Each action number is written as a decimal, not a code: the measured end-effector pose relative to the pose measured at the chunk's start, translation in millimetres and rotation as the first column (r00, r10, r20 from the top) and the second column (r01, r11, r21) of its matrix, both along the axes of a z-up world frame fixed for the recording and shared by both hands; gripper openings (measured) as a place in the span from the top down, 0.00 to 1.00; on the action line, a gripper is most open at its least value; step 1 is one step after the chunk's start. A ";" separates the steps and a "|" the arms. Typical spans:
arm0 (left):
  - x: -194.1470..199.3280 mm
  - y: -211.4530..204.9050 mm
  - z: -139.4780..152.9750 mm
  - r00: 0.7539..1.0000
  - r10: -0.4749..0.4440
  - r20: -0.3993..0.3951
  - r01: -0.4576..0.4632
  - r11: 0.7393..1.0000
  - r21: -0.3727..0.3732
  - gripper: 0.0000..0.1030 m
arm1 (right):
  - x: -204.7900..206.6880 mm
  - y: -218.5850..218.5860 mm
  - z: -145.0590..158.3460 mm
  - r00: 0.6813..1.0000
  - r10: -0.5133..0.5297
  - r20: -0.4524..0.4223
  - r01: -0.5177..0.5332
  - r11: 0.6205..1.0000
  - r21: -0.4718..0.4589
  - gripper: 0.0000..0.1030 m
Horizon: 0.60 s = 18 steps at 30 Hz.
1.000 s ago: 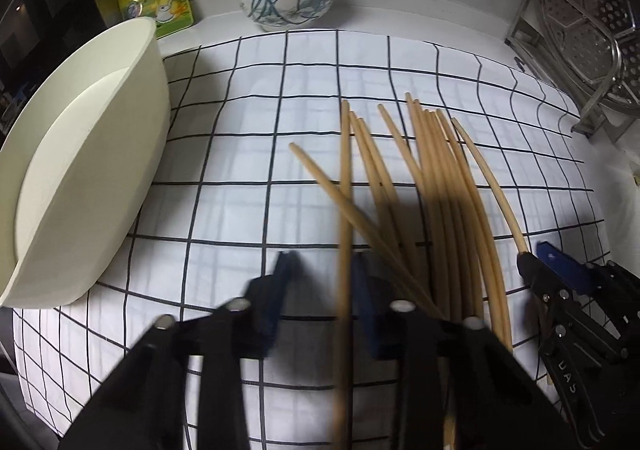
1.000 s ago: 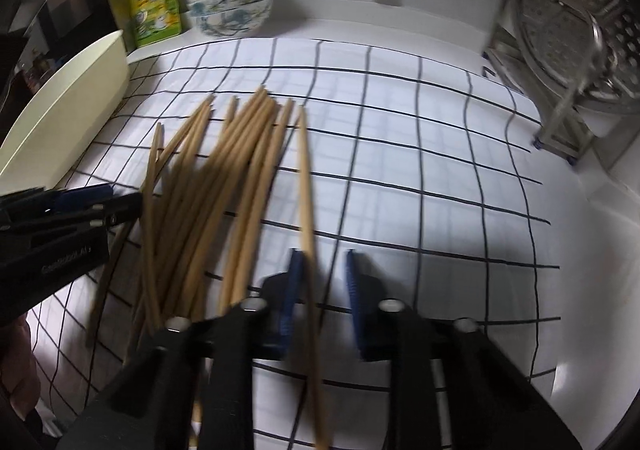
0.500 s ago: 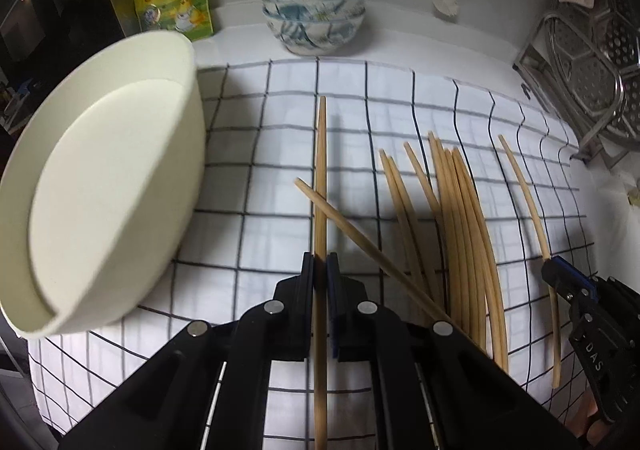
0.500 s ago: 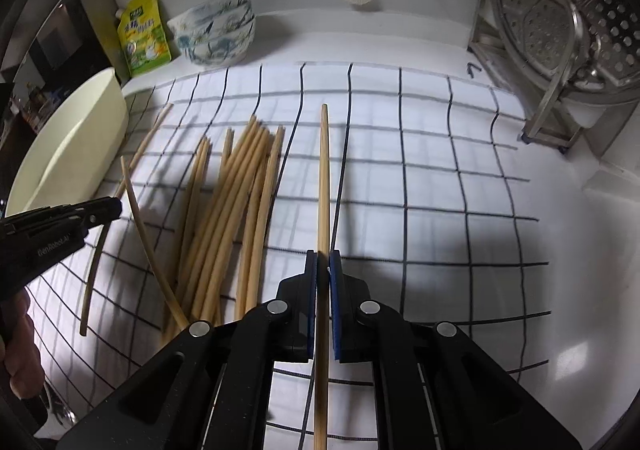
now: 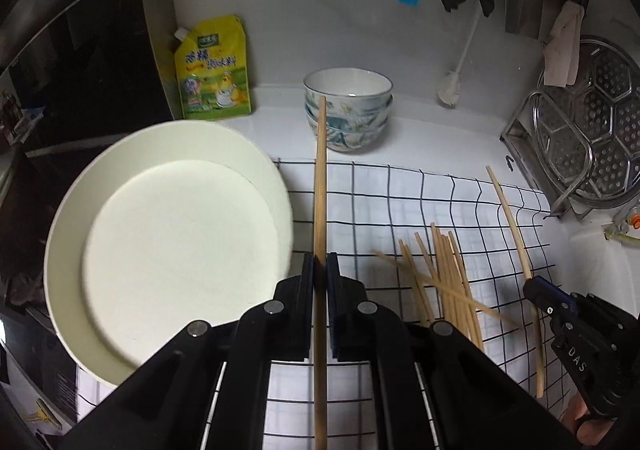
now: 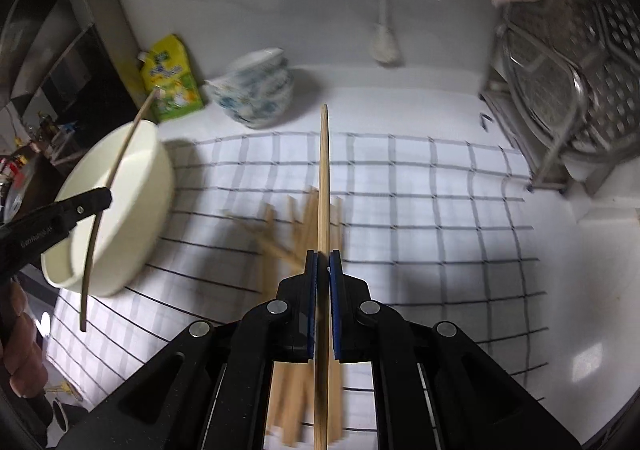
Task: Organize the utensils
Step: 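Carry the chopsticks into the white basin and open both tools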
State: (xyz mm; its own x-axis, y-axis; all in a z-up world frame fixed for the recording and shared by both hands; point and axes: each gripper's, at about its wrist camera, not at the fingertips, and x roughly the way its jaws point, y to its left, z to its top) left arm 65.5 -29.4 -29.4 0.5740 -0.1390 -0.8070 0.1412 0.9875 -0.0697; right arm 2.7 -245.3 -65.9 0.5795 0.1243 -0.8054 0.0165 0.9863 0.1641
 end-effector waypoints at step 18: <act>11.6 153.7 8.6 0.986 0.167 0.016 -0.167 0.985 0.041 0.93 | 75.6 200.7 34.8 0.950 0.300 0.089 -0.307 0.948 0.080 0.94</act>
